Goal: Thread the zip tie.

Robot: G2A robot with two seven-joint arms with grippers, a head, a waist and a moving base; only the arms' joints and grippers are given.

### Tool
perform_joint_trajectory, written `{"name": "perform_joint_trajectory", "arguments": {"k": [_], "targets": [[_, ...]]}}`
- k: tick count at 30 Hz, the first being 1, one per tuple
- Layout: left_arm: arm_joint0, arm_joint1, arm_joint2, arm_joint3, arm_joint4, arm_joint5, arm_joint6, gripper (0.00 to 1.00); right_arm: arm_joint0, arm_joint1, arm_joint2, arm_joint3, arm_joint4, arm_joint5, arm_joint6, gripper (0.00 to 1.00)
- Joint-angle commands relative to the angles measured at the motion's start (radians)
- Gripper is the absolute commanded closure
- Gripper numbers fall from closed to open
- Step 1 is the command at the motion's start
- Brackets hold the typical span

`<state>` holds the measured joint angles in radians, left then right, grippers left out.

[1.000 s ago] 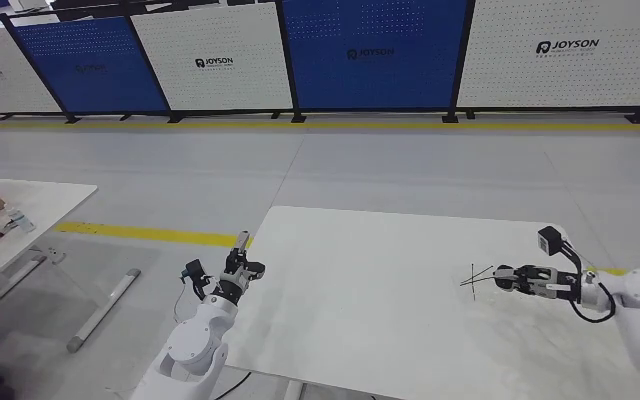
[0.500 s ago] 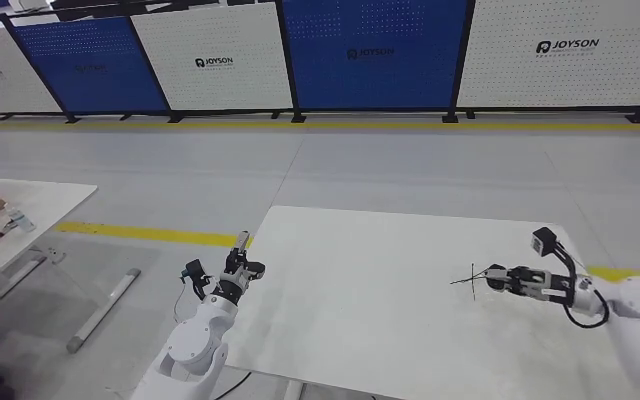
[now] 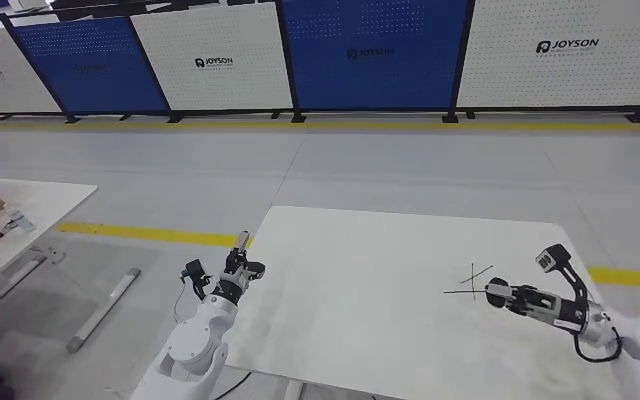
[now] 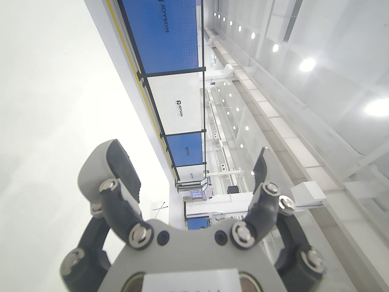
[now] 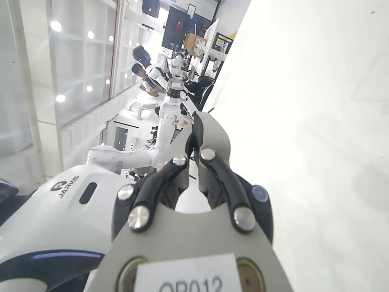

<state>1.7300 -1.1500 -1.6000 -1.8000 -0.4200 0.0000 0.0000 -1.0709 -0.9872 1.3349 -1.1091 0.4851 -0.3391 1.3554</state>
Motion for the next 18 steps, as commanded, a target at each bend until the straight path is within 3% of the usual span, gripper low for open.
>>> {"name": "perform_joint_trajectory", "arguments": {"k": [1, 5, 9, 11, 18], "targets": [[0.0, 0.0, 0.0, 0.0, 0.0, 0.0, 0.0, 0.0, 0.0, 0.0, 0.0, 0.0, 0.0, 0.0, 0.0, 1.0], [0.0, 0.0, 0.0, 0.0, 0.0, 0.0, 0.0, 0.0, 0.0, 0.0, 0.0, 0.0, 0.0, 0.0, 0.0, 1.0], [0.0, 0.0, 0.0, 0.0, 0.0, 0.0, 0.0, 0.0, -0.046, -0.004, 0.009, -0.057, 0.039, -0.001, -0.054, 1.0], [0.0, 0.0, 0.0, 0.0, 0.0, 0.0, 0.0, 0.0, -0.097, -0.007, 0.044, -0.109, 0.081, -0.001, -0.076, 1.0], [0.0, 0.0, 0.0, 0.0, 0.0, 0.0, 0.0, 0.0, -0.321, -0.035, 0.145, -0.345, 0.061, -0.001, -0.183, 1.0]]}}
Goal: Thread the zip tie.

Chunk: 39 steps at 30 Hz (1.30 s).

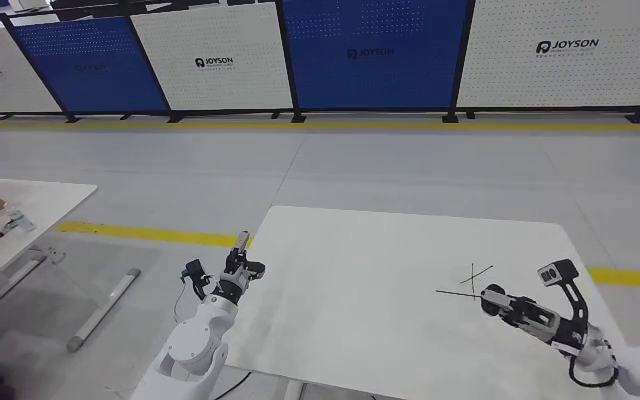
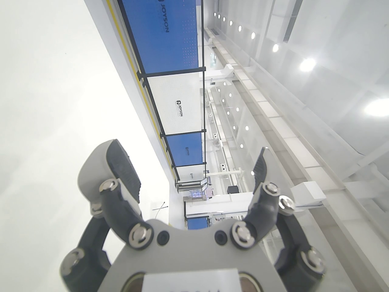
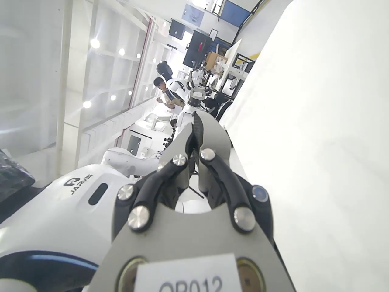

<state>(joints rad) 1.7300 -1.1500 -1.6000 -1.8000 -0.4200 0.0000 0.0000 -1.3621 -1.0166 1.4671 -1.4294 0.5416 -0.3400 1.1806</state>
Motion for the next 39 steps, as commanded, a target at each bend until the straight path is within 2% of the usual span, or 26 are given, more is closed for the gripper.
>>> {"name": "perform_joint_trajectory", "arguments": {"k": [1, 5, 6, 8, 19, 22, 27, 33, 36, 39], "targets": [[0.0, 0.0, 0.0, 0.0, 0.0, 0.0, 0.0, 0.0, -0.047, -0.012, 0.02, -0.038, 0.015, 0.0, -0.005, 1.0], [0.0, 0.0, 0.0, 0.0, 0.0, 0.0, 0.0, 0.0, -0.094, -0.041, 0.048, -0.062, 0.039, 0.0, -0.022, 1.0], [0.0, 0.0, 0.0, 0.0, 0.0, 0.0, 0.0, 0.0, -0.109, -0.054, 0.049, -0.051, 0.083, 0.0, -0.034, 1.0], [0.0, 0.0, 0.0, 0.0, 0.0, 0.0, 0.0, 0.0, -0.113, -0.067, 0.066, -0.038, 0.089, 0.0, -0.032, 1.0], [0.0, 0.0, 0.0, 0.0, 0.0, 0.0, 0.0, 0.0, -0.113, -0.067, 0.066, -0.038, 0.089, 0.0, -0.032, 1.0], [0.0, 0.0, 0.0, 0.0, 0.0, 0.0, 0.0, 0.0, -0.125, -0.071, 0.056, -0.076, 0.057, 0.0, -0.088, 1.0], [0.0, 0.0, 0.0, 0.0, 0.0, 0.0, 0.0, 0.0, -0.153, -0.085, -0.004, -0.14, -0.055, 0.0, -0.193, 1.0], [0.0, 0.0, 0.0, 0.0, 0.0, 0.0, 0.0, 0.0, -0.155, -0.086, -0.007, -0.141, -0.052, 0.0, -0.2, 1.0], [-0.008, 0.001, 0.001, -0.01, 0.045, -0.029, -0.017, 0.0, -0.155, -0.086, -0.007, -0.141, -0.052, 0.0, -0.2, 1.0], [0.018, 0.004, 0.011, -0.052, 0.132, -0.086, -0.071, 0.0, -0.155, -0.086, -0.007, -0.141, -0.052, 0.0, -0.2, 1.0]]}}
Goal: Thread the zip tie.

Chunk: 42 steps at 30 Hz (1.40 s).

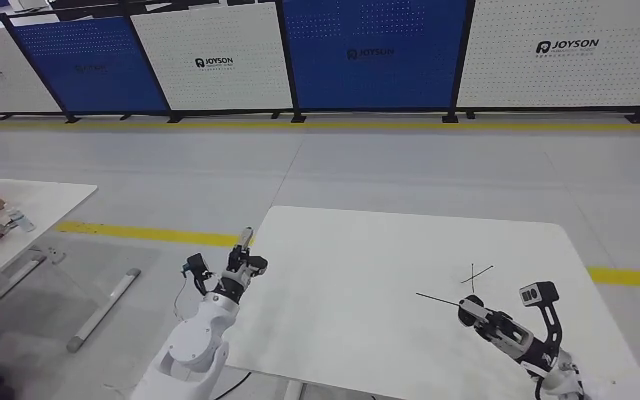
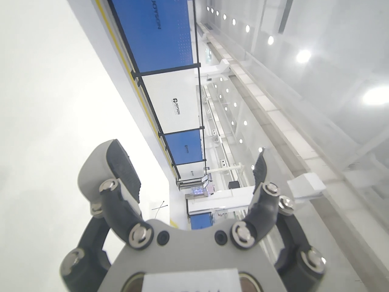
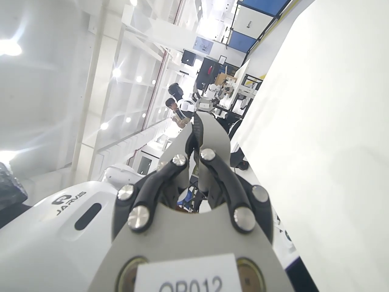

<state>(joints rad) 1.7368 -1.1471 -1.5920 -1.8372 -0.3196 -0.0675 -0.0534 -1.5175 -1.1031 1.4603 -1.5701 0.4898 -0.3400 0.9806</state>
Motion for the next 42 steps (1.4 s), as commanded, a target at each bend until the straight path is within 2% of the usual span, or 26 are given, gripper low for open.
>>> {"name": "perform_joint_trajectory", "arguments": {"k": [1, 3, 5, 8, 10, 11, 20, 21, 22, 23, 24, 25, 27, 28, 30, 35, 38, 41, 42], "targets": [[0.025, 0.002, 0.015, -0.037, 0.059, -0.024, -0.051, 0.0, 0.0, 0.0, 0.0, 0.0, 0.0, 0.0, 0.0, 1.0], [0.038, 0.004, 0.031, -0.068, 0.106, -0.028, -0.099, 0.0, 0.0, 0.0, 0.0, 0.0, 0.0, 0.0, 0.0, 1.0], [0.053, 0.008, 0.07, -0.092, 0.202, -0.054, -0.172, 0.0, 0.0, 0.0, 0.0, 0.0, 0.0, 0.0, 0.0, 1.0], [0.054, 0.012, 0.114, -0.097, 0.302, -0.057, -0.24, 0.0, 0.0, 0.0, 0.0, 0.0, 0.0, 0.0, 0.0, 1.0], [0.046, 0.01, 0.141, -0.08, 0.347, -0.058, -0.234, 0.0, 0.0, 0.0, 0.0, 0.0, 0.0, 0.0, 0.0, 1.0], [0.033, 0.007, 0.157, -0.063, 0.358, -0.045, -0.202, 0.0, 0.0, 0.0, 0.0, 0.0, 0.0, 0.0, 0.0, 1.0], [0.032, 0.008, 0.158, -0.063, 0.363, -0.047, -0.205, 0.0, 0.0, 0.0, 0.0, 0.0, 0.0, 0.0, 0.0, 1.0], [0.029, 0.011, 0.161, -0.059, 0.398, -0.062, -0.24, 0.0, 0.0, 0.0, 0.0, 0.0, 0.0, 0.0, 0.0, 1.0], [0.025, 0.021, 0.157, -0.049, 0.476, -0.089, -0.342, 0.0, 0.0, 0.0, 0.0, 0.0, 0.0, 0.0, 0.0, 1.0], [0.022, 0.027, 0.142, -0.044, 0.502, -0.122, -0.393, 0.0, 0.0, 0.0, 0.0, 0.0, 0.0, 0.0, 0.0, 1.0], [0.025, 0.031, 0.13, -0.035, 0.503, -0.156, -0.429, 0.0, 0.0, 0.0, 0.0, 0.0, 0.0, 0.0, 0.0, 1.0], [0.024, 0.036, 0.12, -0.026, 0.487, -0.179, -0.5, 0.0, 0.0, 0.0, 0.0, 0.0, 0.0, 0.0, 0.0, 1.0], [0.014, 0.042, 0.106, -0.018, 0.434, -0.195, -0.585, 0.0, 0.0, 0.0, 0.0, 0.0, 0.0, 0.0, 0.0, 1.0], [0.008, 0.044, 0.103, -0.018, 0.414, -0.195, -0.602, 0.0, 0.0, 0.0, 0.0, 0.0, 0.0, 0.0, 0.0, 1.0], [0.002, 0.042, 0.109, -0.023, 0.395, -0.172, -0.566, 0.0, 0.0, 0.0, 0.0, 0.0, 0.0, 0.0, 0.0, 1.0], [0.002, 0.042, 0.109, -0.023, 0.395, -0.172, -0.566, 0.0, 0.0, 0.0, 0.0, 0.0, 0.0, 0.0, 0.0, 1.0], [0.002, 0.042, 0.109, -0.023, 0.395, -0.172, -0.566, 0.0, -0.002, -0.003, -0.002, -0.005, 0.016, 0.002, -0.044, 1.0], [-0.009, 0.037, 0.121, 0.002, 0.322, -0.154, -0.531, 0.0, 0.007, -0.011, -0.029, 0.005, 0.055, 0.0, -0.08, 1.0], [-0.016, 0.034, 0.127, 0.013, 0.267, -0.137, -0.517, 0.0, 0.018, -0.016, -0.048, 0.013, 0.049, 0.0, -0.103, 1.0]]}}
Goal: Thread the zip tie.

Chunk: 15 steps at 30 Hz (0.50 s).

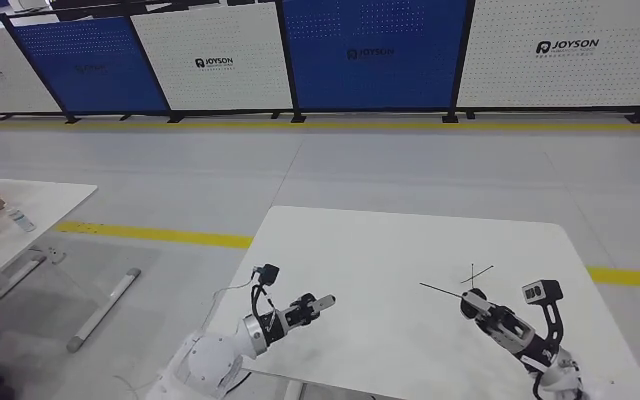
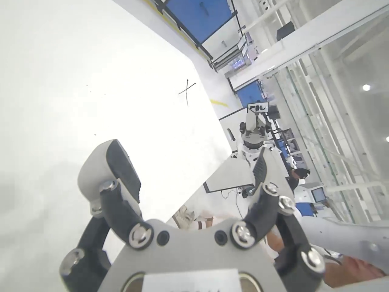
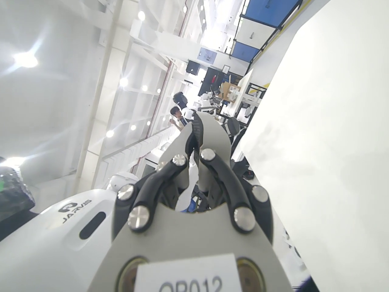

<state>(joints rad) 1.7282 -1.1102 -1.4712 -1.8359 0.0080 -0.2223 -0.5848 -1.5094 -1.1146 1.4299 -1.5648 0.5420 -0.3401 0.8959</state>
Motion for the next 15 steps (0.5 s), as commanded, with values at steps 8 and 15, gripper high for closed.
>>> {"name": "perform_joint_trajectory", "arguments": {"k": [8, 15], "targets": [[-0.049, -0.014, 0.064, 0.018, -0.168, 0.099, 0.078, 0.0, 0.059, -0.035, -0.139, 0.04, -0.154, 0.005, -0.144, 1.0], [-0.049, -0.014, 0.064, 0.018, -0.168, 0.099, 0.078, 0.0, 0.059, -0.035, -0.139, 0.04, -0.154, 0.005, -0.144, 1.0]]}}
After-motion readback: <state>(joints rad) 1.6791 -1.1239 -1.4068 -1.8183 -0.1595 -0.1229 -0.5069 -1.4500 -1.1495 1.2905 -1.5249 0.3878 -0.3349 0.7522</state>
